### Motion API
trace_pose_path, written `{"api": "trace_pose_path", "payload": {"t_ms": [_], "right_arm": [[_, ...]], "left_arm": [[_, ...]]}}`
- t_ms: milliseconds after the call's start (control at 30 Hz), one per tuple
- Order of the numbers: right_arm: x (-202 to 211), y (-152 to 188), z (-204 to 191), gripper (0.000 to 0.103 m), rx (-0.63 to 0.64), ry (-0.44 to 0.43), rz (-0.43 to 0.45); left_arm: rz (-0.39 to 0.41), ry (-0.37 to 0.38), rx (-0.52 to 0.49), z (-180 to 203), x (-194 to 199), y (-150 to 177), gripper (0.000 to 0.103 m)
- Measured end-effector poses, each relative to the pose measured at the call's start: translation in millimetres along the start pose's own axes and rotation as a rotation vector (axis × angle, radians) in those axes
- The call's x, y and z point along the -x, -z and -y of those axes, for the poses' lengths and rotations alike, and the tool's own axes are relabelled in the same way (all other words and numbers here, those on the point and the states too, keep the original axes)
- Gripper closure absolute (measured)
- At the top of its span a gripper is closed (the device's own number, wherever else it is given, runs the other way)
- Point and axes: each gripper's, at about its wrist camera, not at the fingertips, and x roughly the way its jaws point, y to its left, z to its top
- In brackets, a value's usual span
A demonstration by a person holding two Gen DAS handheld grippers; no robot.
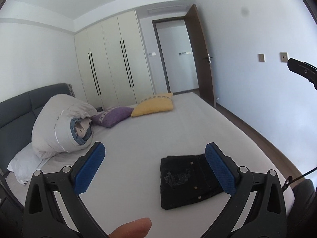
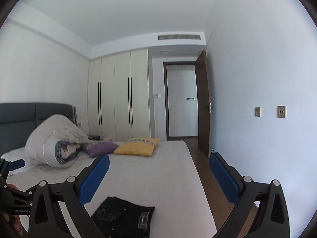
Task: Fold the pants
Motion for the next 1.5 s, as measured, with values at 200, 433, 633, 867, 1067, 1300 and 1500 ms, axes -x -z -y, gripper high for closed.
{"api": "trace_pose_path", "payload": {"t_ms": [200,433,633,867,1067,1300,1500], "right_arm": [[-26,51,-5,0.000,-0.027,0.001,-0.250],[-43,116,-19,0.000,-0.134,-0.041,-0.522],[-48,138,-29,0.000,-0.113,-0.050,-0.602],[-53,137,-24,0.000,-0.117,-0.030,-0.629],[-51,137,-26,0.000,-0.109,-0.028,-0.635],[-51,136,-29,0.000,-0.098,-0.031,-0.637],[-51,136,-29,0.000,-0.100,-0.031,-0.638]], "left_arm": [[-0.205,0.024,0.105,17,-52,50,0.000],[-0.416,0.056,0.189,28,-106,102,0.000],[-0.493,0.071,0.212,32,-121,124,0.000],[-0.534,0.052,0.227,29,-127,137,0.000],[-0.544,0.046,0.231,26,-124,140,0.000],[-0.549,0.051,0.232,26,-123,144,0.000],[-0.549,0.054,0.227,27,-123,144,0.000]]}}
